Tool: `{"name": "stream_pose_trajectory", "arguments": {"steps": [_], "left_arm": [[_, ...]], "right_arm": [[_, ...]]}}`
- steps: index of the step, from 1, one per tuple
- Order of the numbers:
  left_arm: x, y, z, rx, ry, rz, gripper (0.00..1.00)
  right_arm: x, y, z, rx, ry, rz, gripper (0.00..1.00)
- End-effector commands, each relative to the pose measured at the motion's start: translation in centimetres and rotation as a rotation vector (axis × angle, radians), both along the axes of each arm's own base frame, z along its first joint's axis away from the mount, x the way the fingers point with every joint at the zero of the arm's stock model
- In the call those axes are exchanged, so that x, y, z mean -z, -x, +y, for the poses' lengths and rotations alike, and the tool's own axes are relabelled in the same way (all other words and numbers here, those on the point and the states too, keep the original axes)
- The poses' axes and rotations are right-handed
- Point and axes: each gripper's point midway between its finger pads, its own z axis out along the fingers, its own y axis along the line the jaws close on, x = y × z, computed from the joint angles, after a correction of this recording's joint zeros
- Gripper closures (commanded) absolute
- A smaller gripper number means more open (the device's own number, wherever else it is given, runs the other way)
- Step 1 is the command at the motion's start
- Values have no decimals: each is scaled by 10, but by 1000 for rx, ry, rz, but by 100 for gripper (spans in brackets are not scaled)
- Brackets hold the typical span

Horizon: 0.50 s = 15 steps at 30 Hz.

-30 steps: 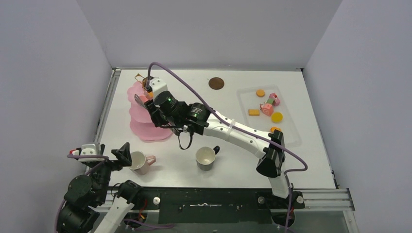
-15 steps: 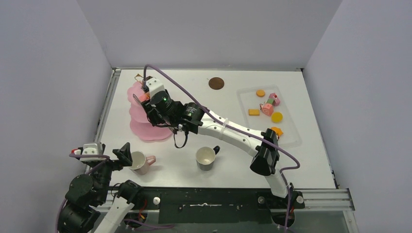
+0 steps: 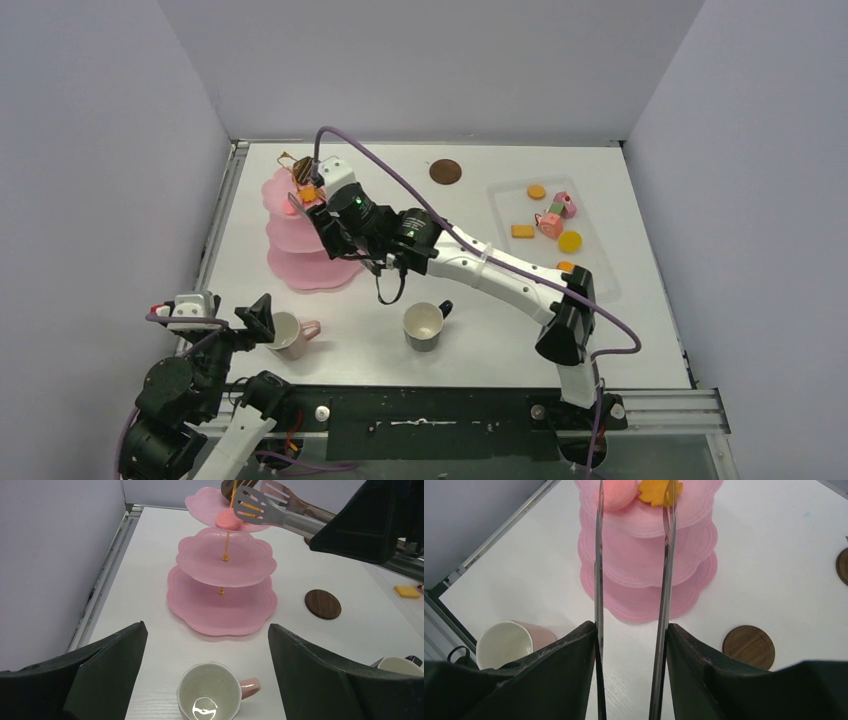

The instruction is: Serve the afternoon tea

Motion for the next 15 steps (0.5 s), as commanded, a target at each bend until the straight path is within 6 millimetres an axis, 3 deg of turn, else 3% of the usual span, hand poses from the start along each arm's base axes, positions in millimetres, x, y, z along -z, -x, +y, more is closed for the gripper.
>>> {"name": "stream_pose_trajectory", "arguments": {"steps": [1, 7, 15], "left_arm": [[-8, -7, -11, 44, -1, -6, 10], [-7, -15, -31, 123, 1, 34, 10], [4, -29, -58, 221, -14, 112, 10]], "right_arm": [[-59, 11, -39, 21, -103, -45, 50], [-49, 13, -110, 131, -25, -22, 50], [-11, -1, -227, 377, 125, 74, 51]]}}
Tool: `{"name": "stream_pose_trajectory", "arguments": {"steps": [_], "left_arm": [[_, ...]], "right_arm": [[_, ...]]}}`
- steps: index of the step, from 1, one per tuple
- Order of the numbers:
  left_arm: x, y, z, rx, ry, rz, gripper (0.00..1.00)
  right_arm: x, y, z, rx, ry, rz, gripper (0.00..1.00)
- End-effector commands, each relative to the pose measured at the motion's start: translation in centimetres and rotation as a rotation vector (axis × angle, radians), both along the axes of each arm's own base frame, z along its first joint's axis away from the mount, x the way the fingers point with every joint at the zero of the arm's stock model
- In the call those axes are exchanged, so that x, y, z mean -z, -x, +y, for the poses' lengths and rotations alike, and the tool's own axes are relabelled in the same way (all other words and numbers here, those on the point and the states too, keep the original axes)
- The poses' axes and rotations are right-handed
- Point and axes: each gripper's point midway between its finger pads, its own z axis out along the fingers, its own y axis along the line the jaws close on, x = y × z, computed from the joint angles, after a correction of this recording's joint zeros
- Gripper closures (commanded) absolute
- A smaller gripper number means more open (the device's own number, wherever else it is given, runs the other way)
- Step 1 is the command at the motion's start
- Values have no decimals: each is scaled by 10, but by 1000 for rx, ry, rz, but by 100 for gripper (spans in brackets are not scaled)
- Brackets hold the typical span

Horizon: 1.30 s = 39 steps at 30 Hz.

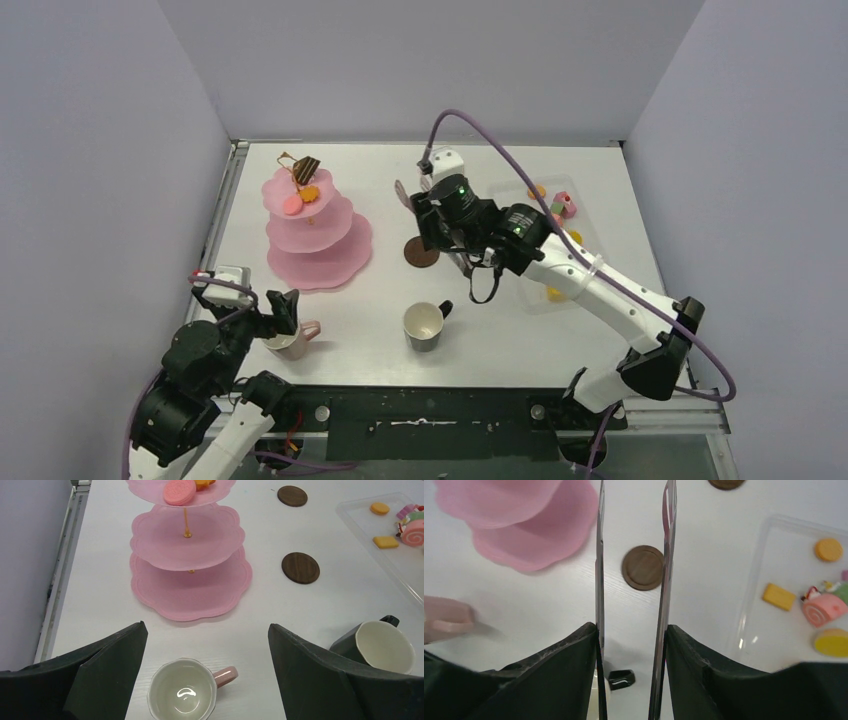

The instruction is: Serve the afternoon tea

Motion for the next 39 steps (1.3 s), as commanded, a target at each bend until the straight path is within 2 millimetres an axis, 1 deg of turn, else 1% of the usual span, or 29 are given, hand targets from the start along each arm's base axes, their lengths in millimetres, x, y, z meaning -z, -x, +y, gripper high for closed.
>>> {"name": "stream_pose_trajectory", "arguments": {"steps": [1, 4, 8, 11, 14, 16, 21, 26, 29, 32, 36, 39], "left_arm": [[-10, -9, -21, 83, 29, -13, 10], [-3, -11, -25, 95, 12, 13, 10], [-1, -13, -26, 102, 0, 12, 10], [0, -13, -25, 102, -9, 15, 10], [1, -13, -25, 103, -12, 15, 10], [1, -12, -25, 102, -12, 12, 10], [0, -12, -24, 103, -11, 2, 10], [-1, -12, -24, 106, -14, -3, 10], [-1, -11, -24, 106, -14, -4, 10], [-1, -11, -24, 107, -13, -8, 10], [-2, -11, -24, 107, -11, -12, 10], [-2, -11, -24, 107, -11, -12, 10]], "right_arm": [[13, -8, -71, 194, 78, 43, 51], [30, -11, -112, 299, 106, 103, 50], [61, -11, -161, 416, 146, 196, 51], [90, 0, -195, 513, 179, 304, 51], [109, 16, -219, 593, 193, 392, 51], [118, 27, -234, 634, 210, 432, 51], [135, 50, -260, 699, 224, 510, 50], [145, 62, -277, 755, 222, 540, 50], [155, 68, -282, 770, 206, 581, 50], [164, 71, -282, 769, 174, 607, 50], [165, 72, -283, 768, 172, 613, 50], [163, 73, -284, 767, 175, 610, 49]]}}
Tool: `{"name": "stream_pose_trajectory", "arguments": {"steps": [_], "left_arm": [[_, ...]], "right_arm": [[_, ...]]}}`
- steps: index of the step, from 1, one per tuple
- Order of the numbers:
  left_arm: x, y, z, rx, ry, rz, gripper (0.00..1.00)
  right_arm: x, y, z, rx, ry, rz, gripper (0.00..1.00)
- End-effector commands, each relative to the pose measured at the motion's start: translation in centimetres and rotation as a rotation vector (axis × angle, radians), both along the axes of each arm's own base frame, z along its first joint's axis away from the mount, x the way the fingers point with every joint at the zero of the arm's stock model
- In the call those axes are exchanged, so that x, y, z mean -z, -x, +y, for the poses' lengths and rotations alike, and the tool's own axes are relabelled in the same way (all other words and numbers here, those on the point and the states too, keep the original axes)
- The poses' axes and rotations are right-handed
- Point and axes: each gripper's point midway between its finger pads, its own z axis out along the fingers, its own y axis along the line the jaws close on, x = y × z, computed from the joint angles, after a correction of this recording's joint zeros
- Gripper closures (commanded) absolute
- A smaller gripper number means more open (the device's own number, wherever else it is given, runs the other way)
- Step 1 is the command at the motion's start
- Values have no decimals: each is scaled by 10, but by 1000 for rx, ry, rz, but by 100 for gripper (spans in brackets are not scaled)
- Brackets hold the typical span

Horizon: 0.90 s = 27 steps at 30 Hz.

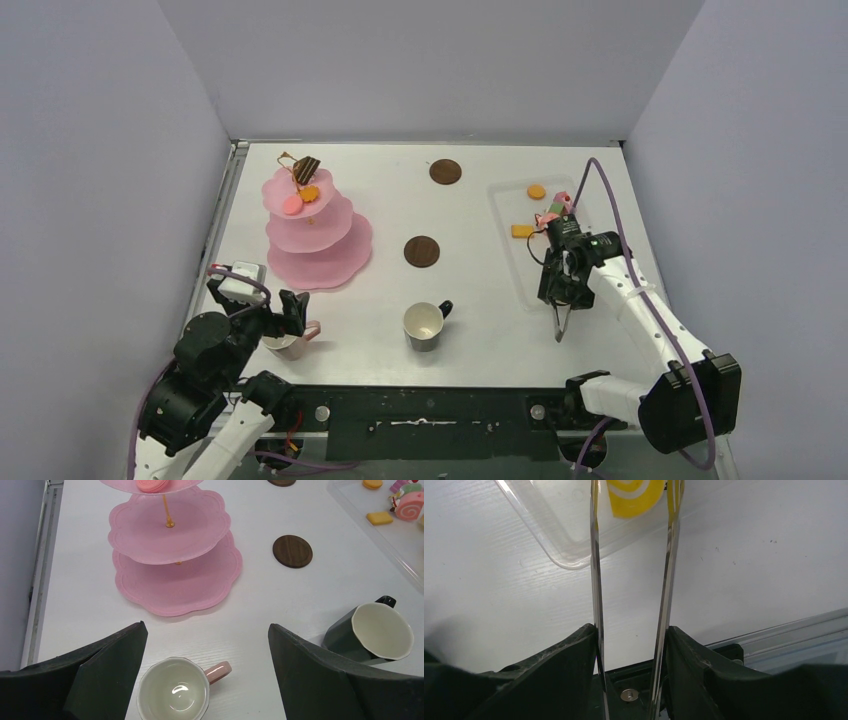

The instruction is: Serve the afternoon tea

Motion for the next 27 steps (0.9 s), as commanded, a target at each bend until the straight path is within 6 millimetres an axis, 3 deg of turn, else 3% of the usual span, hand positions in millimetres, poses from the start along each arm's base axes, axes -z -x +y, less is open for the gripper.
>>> {"name": "stream_pose_trajectory", "arguments": {"steps": [1, 6, 13, 27], "left_arm": [[-19, -5, -5, 18, 25, -75, 10], [-19, -5, -5, 18, 28, -77, 9], [-20, -4, -5, 19, 33, -84, 10], [-22, -3, -4, 18, 37, -92, 10]], "right_arm": [[-13, -7, 2, -9, -23, -66, 49], [-24, -4, 0, -1, -34, -81, 48], [-20, 2, -7, 26, -42, -71, 47], [-11, 1, 1, 14, -88, -45, 45]]}}
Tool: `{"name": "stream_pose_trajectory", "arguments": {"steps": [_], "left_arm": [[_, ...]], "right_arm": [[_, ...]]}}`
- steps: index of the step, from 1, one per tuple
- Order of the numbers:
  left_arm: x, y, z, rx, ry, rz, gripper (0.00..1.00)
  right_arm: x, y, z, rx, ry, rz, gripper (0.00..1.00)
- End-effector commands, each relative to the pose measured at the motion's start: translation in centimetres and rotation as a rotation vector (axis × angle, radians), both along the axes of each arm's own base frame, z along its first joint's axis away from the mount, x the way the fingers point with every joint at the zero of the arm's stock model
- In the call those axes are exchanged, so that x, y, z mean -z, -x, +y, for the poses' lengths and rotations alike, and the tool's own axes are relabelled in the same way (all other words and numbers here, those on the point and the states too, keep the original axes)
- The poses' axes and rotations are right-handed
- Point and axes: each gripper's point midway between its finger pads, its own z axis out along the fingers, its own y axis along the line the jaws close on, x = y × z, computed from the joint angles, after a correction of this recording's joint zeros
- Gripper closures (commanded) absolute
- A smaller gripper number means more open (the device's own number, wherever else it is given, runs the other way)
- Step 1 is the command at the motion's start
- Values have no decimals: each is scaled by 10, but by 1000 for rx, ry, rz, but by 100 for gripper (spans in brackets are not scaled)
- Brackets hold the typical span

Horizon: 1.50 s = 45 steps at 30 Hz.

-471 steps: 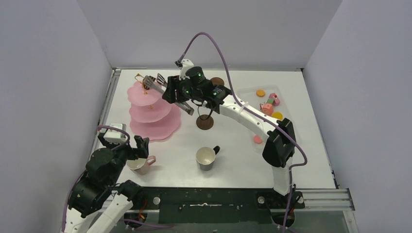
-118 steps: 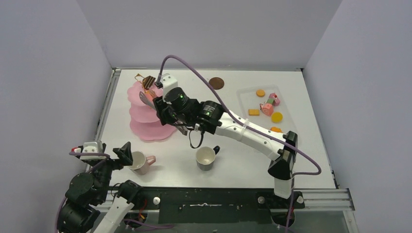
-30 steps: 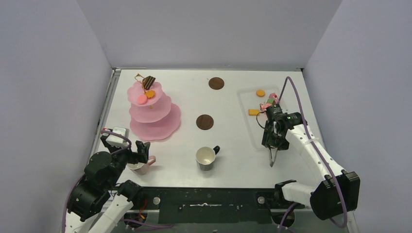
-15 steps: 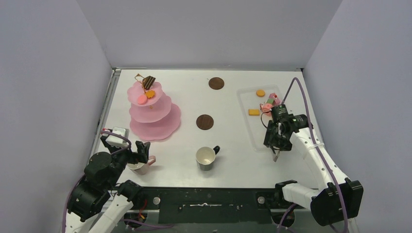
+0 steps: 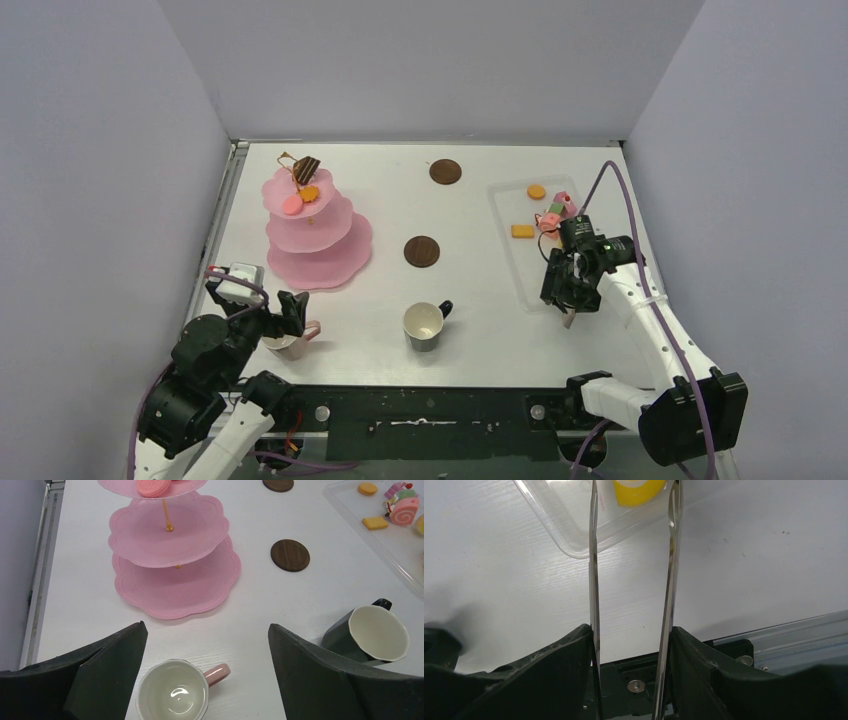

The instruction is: Serve the afternoon tea

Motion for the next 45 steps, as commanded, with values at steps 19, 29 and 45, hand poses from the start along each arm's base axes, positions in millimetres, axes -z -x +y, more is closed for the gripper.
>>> {"name": "stream_pose_trajectory", "arguments": {"steps": [19, 29, 45], "left_arm": [[-19, -5, -3, 8, 25, -75, 10], [-24, -2, 11, -54, 28, -104, 10], [-34, 11, 48, -223, 67, -180, 11]], "right_arm": [[-43, -18, -2, -56, 13, -146, 60], [-85, -36, 25, -135, -58, -297, 61], [-174, -80, 195, -498, -234, -613, 60]]}}
